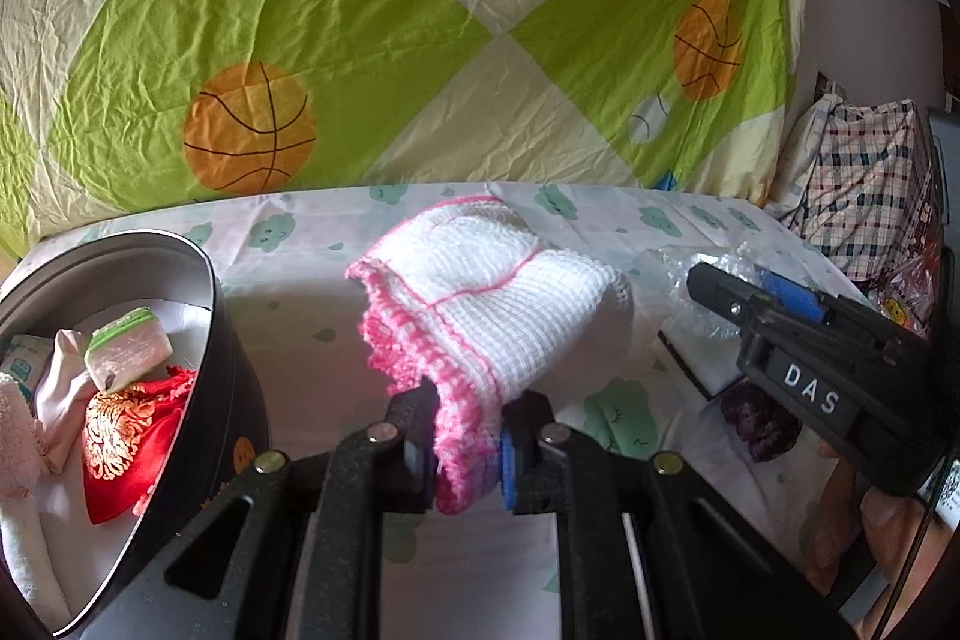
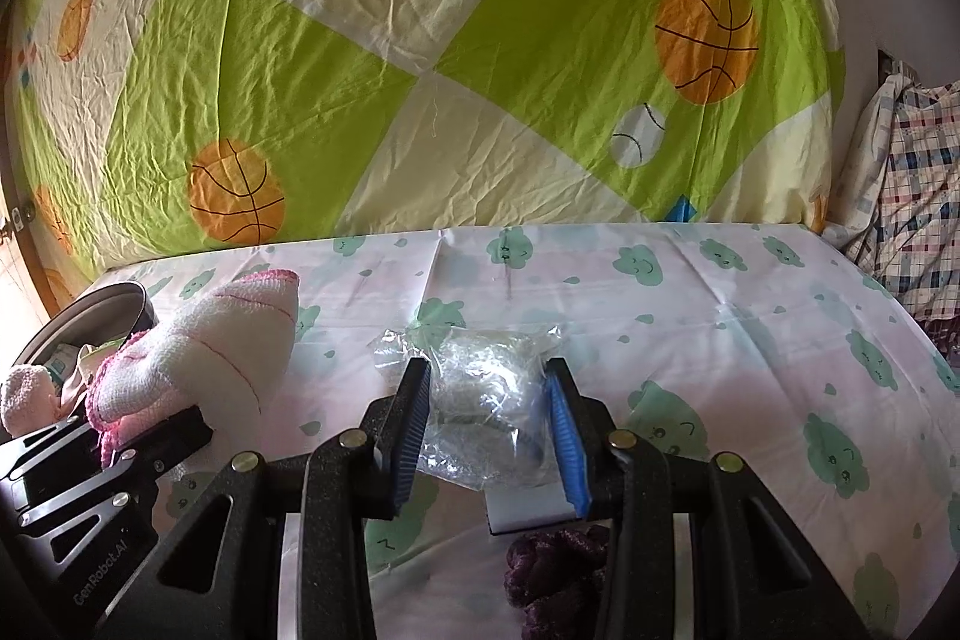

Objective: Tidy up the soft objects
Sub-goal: 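Lift and carry the towel and plastic bag toward the tin with both tools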

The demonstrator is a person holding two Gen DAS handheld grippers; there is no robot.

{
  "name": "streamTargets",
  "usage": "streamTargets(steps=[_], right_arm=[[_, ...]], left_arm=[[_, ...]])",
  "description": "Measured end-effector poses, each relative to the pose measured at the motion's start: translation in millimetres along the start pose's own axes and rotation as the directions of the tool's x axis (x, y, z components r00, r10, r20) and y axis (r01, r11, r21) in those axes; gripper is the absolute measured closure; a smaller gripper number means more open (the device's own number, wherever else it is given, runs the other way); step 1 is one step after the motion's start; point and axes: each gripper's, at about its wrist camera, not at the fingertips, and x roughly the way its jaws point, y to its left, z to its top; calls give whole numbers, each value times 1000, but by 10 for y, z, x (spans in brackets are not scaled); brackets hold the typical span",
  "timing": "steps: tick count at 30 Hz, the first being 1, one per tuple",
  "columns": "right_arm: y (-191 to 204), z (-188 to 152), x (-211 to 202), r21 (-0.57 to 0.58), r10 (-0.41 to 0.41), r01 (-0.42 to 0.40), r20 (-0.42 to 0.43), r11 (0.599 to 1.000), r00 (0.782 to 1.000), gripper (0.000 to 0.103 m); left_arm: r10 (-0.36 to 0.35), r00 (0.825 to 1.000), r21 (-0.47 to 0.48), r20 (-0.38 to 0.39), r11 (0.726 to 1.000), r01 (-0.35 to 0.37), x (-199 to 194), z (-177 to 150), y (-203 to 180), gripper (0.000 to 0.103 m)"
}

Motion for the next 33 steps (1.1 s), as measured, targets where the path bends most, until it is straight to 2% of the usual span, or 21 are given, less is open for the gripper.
streamTargets(steps=[3, 14, 33], right_arm=[[36, -15, -122, -21, -1, 2, 56, 1000, 998, 62], [123, -60, -249, -49, 7, -2, 100, 999, 995, 62], [312, -157, -435, -92, 43, -30, 142, 995, 989, 62]], left_arm=[[15, 1000, 14, 18, 1000, -15, -61, -24, -25, 91], [27, 997, -16, 79, 1000, -26, -305, -117, 38, 91], [59, 990, -51, 131, 997, -53, -582, -243, 170, 91]])
